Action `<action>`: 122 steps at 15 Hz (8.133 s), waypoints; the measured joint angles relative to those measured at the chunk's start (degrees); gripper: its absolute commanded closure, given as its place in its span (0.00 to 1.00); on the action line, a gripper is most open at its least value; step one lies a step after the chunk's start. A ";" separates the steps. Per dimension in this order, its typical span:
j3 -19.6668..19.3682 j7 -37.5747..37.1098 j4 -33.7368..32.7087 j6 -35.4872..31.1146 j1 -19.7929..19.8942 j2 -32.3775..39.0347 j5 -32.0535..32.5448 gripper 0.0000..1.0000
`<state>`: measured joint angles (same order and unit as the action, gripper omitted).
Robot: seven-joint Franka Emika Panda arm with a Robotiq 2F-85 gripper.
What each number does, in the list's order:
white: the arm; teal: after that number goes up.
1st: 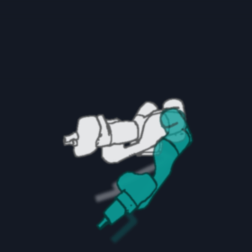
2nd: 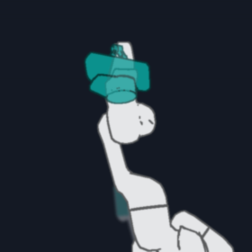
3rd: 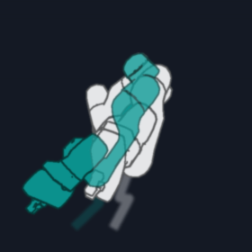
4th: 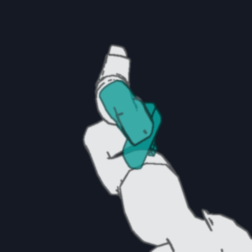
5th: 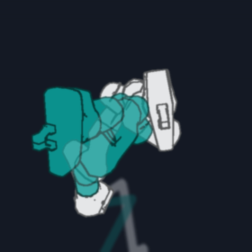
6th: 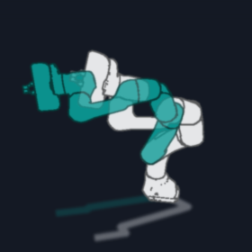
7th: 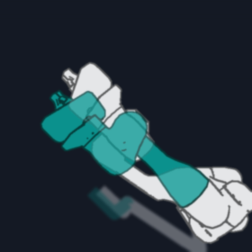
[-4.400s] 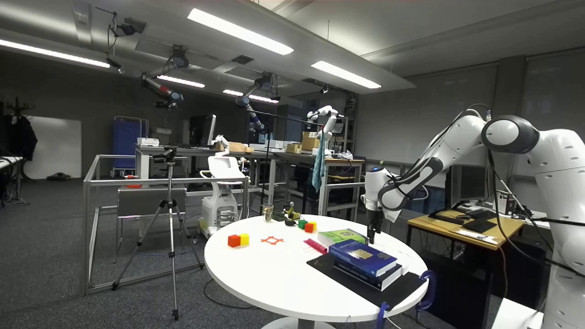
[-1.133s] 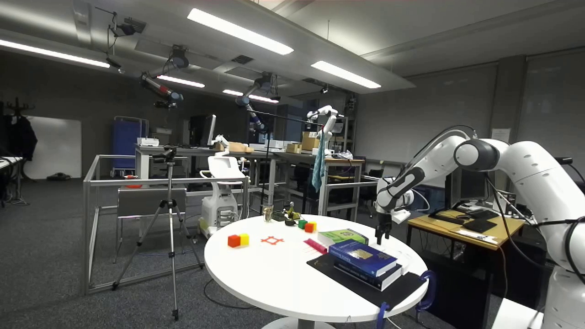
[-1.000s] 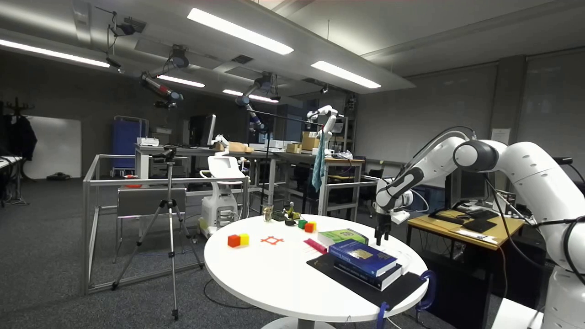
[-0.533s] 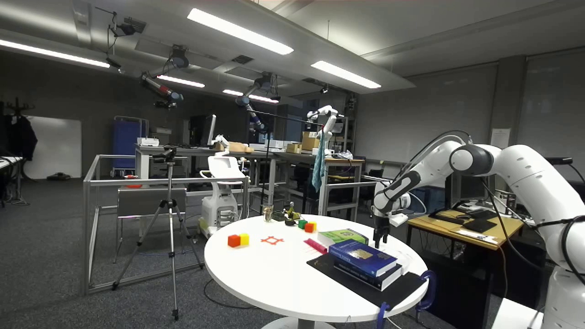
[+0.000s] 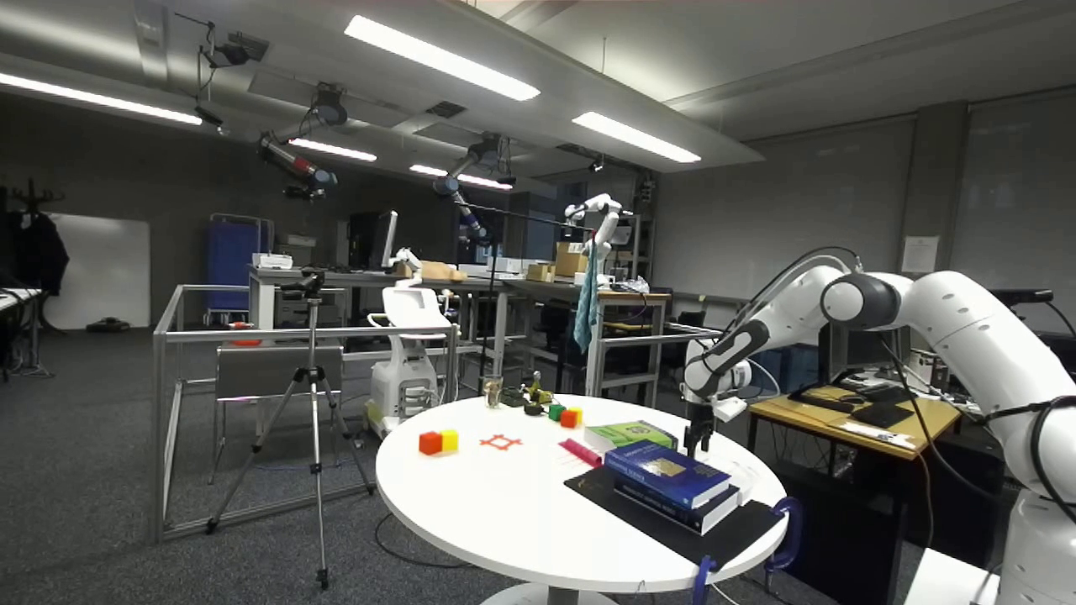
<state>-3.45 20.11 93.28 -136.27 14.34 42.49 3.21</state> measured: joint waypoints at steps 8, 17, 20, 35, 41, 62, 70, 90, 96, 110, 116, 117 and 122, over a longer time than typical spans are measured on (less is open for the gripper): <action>0.51 0.00 -1.36 0.04 -0.23 1.79 0.57 0.00; 0.39 0.00 -1.66 0.04 -0.75 2.20 2.62 0.00; 0.39 -0.03 -1.66 0.04 -0.71 2.21 2.59 0.00; 0.40 -0.08 -1.71 0.04 0.32 2.93 1.73 0.00; -0.15 -0.08 -1.81 0.04 0.32 2.93 1.84 0.00; 4.47 4.69 -3.65 4.43 4.58 2.94 -7.17 0.00; 5.49 16.14 -3.99 7.55 6.79 3.20 -7.70 0.00; 5.34 16.19 -2.95 2.49 5.99 3.04 -8.02 0.00; 5.31 18.18 -3.70 7.52 9.41 3.11 -9.08 0.00; 2.82 17.99 -5.79 8.37 11.51 5.18 -9.12 0.00; 1.72 17.88 -7.84 8.52 13.56 6.51 -9.17 0.00; 1.70 17.84 -7.90 8.52 13.76 6.53 -9.17 0.00; 1.45 17.69 -8.02 8.52 14.22 6.56 -9.17 0.00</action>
<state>-2.00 37.81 85.27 -127.75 28.56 49.05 -5.96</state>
